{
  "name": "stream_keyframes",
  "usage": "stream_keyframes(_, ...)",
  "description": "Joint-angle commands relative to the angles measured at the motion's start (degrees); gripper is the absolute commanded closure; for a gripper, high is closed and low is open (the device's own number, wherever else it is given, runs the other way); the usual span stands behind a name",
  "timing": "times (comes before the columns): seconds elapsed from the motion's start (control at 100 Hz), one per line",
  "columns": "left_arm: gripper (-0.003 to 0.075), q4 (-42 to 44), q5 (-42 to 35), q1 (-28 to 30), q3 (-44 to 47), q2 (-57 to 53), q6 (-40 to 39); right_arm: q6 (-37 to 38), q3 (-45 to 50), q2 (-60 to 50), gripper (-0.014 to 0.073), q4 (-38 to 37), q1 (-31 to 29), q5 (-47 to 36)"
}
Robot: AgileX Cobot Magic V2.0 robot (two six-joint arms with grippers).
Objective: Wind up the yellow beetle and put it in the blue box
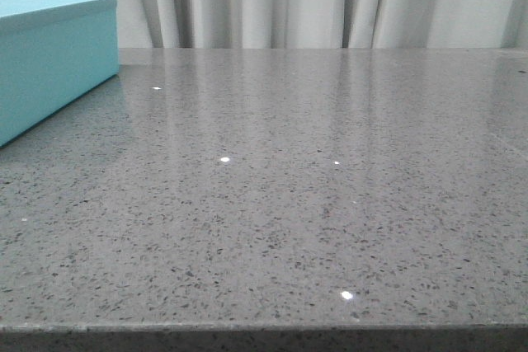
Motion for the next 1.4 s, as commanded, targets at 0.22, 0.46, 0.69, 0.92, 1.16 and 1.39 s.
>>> stream_keyframes(0.22, 0.0741, -0.6, -4.2, -0.5, 2.4, -1.8, -0.8, -0.5, -0.1, 0.8, 0.0659, -2.0, -0.1, -5.5)
stream_keyframes(0.46, 0.0741, -0.6, -4.2, -0.5, 2.4, -1.8, -0.8, -1.4, 4.0, 0.8, 0.0659, -0.3, -2.1, -10.7)
stream_keyframes(0.69, 0.0741, -0.6, -4.2, -0.5, 2.4, -1.8, -0.8, -20.6, 12.2, 0.8, 0.0659, 19.6, -10.8, -29.9)
stream_keyframes(0.92, 0.0741, -0.6, -4.2, -0.5, 2.4, -1.8, -0.8, -20.9, 19.4, 0.8, 0.0659, 20.0, -17.3, -30.8)
stream_keyframes(1.16, 0.0741, -0.6, -4.2, -0.5, 2.4, -1.8, -0.8, -20.6, 26.4, -3.1, 0.0659, 20.0, -18.3, -32.4)
stream_keyframes(1.39, 0.0741, -0.6, -4.2, -0.5, 2.4, -1.8, -0.8, -20.6, 26.2, -2.9, 0.0659, 19.3, -18.3, -30.8)
